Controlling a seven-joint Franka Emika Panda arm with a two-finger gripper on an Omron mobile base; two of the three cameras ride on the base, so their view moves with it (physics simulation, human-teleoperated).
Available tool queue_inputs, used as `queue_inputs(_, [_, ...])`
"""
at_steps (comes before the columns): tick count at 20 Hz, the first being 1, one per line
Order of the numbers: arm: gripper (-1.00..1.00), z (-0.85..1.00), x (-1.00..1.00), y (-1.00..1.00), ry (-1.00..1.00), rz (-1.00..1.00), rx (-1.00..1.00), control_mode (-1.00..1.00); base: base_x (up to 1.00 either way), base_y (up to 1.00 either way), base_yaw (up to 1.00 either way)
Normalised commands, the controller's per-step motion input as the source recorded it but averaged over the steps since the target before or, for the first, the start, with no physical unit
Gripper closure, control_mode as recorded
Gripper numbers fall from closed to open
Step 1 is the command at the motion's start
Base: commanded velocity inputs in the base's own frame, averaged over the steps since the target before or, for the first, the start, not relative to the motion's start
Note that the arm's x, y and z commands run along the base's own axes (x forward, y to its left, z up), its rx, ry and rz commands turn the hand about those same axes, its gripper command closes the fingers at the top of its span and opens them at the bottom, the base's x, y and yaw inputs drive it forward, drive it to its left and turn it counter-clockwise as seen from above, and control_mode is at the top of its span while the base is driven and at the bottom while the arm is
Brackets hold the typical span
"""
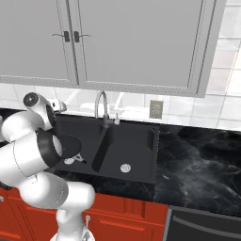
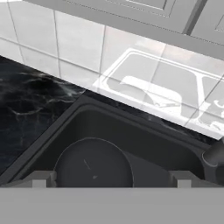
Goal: Place the pan in the left basin and the glass cup in the right basin of the sink.
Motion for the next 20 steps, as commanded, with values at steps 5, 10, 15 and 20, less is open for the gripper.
queue_inputs(5, [-1.0, -0.01, 0.0, 0.03, 0.08, -0.03, 0.0, -1.0, 0.0, 0.0, 0.0])
queue_inputs(10, [-1.0, -0.18, -0.05, 0.0, 0.14, -0.01, 0.0, -1.0, 0.0, 0.0, 0.0])
queue_inputs(15, [-1.0, -0.03, -0.08, 0.0, 0.11, 0.0, 0.04, -1.0, 0.0, 0.0, 0.0])
queue_inputs(20, [-1.0, 0.0, 0.0, 0.21, 0.01, 0.0, 0.0, -1.0, 0.0, 0.0, 0.0])
